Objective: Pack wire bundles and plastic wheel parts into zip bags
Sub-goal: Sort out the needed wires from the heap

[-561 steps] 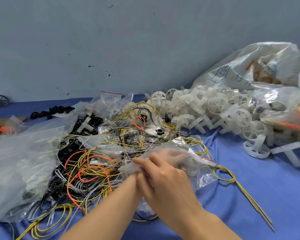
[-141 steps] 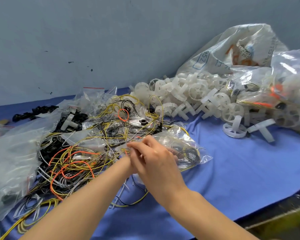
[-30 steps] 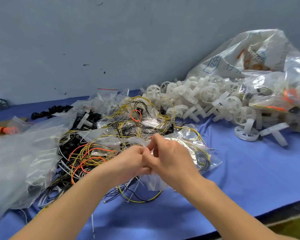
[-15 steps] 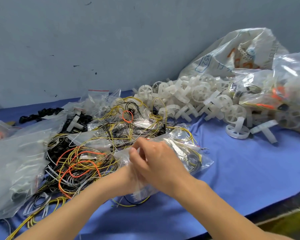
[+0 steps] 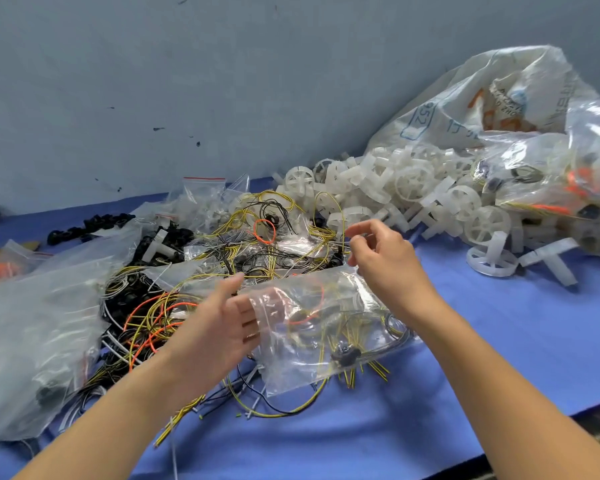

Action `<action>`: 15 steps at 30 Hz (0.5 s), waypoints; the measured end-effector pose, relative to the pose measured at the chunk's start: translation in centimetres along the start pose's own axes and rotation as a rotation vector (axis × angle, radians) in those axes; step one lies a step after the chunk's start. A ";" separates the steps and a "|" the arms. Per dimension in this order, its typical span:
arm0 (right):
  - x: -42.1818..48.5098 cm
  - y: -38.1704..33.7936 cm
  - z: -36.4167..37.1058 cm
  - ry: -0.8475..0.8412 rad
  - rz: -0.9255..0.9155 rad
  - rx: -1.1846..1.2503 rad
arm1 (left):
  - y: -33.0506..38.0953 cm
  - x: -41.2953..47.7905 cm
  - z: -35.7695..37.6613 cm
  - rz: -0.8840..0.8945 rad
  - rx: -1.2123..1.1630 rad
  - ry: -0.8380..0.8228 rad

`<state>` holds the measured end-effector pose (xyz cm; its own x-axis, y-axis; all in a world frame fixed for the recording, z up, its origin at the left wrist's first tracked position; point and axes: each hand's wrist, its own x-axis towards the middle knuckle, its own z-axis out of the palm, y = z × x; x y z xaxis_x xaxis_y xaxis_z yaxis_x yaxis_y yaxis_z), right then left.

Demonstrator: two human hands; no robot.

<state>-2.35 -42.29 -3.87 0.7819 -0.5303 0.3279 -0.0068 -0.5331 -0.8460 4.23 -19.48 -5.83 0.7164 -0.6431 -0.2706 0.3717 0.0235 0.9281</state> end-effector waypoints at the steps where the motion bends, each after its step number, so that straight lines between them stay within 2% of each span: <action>1: 0.1 0.2 0.2 -0.024 0.007 -0.013 | -0.1 0.2 0.1 0.016 0.121 0.060; 3: 0.5 0.5 0.3 -0.016 0.028 -0.004 | -0.2 0.4 -0.1 0.022 0.408 0.173; 6: 1.4 0.8 -0.4 0.039 0.078 0.060 | 0.3 -0.2 -1.5 0.009 0.710 0.295; 8: 2.0 0.8 -1.0 0.083 0.093 0.111 | 0.8 -0.4 -2.3 0.165 0.934 0.423; 9: 2.3 0.9 -1.3 0.101 0.091 0.125 | 1.1 -0.4 -2.1 0.276 0.975 0.459; 12: 2.9 1.0 -1.7 0.109 0.106 0.142 | 1.5 0.1 0.3 0.564 1.000 0.431; 15: 3.2 1.4 -2.0 0.081 0.157 0.129 | 1.5 1.6 4.4 0.679 1.099 0.235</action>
<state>-1.05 -46.06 -3.19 0.7247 -0.6541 0.2165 -0.0404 -0.3541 -0.9344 3.33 -23.80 -3.73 0.6954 -0.5996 0.3960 -0.6936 -0.4158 0.5883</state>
